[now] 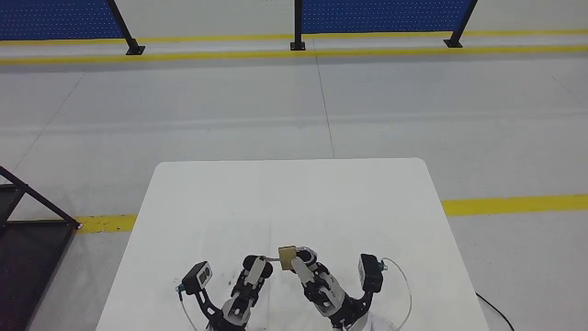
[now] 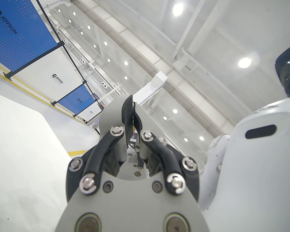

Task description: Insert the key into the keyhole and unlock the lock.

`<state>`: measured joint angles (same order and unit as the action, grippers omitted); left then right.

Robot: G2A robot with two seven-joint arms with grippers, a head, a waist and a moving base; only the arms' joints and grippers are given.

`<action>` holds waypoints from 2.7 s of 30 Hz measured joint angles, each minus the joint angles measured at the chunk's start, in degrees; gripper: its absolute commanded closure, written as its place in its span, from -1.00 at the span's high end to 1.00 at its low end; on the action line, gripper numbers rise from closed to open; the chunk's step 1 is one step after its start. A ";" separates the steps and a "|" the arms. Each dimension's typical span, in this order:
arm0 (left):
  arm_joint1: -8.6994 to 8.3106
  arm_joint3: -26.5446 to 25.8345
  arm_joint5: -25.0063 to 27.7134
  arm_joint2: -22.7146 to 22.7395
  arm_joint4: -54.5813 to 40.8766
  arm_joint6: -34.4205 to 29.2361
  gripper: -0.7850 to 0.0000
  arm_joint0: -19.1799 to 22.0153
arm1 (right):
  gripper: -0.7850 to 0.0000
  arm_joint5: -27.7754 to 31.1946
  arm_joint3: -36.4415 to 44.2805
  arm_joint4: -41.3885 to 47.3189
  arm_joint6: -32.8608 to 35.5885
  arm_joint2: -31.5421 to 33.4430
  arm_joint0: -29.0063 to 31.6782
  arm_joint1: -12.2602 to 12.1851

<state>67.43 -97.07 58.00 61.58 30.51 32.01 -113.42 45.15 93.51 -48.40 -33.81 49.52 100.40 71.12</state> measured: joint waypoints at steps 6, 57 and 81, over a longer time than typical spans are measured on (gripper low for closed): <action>0.14 0.25 0.00 -0.32 0.15 0.30 -1.00 0.21 | -1.00 -0.10 0.03 0.15 0.59 -0.08 -0.05 0.05; -7.37 -3.81 0.00 9.03 -3.96 -14.84 0.80 -1.68 | -1.00 0.89 1.50 1.99 6.97 3.26 1.76 -1.00; -13.86 -1.82 0.00 4.43 -4.33 -17.49 -0.43 1.97 | -1.00 -1.48 2.28 3.81 11.78 2.30 1.06 -1.05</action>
<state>53.56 -98.89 58.00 66.01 26.18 14.53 -111.45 43.67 95.79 -44.59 -22.03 51.83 101.46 70.08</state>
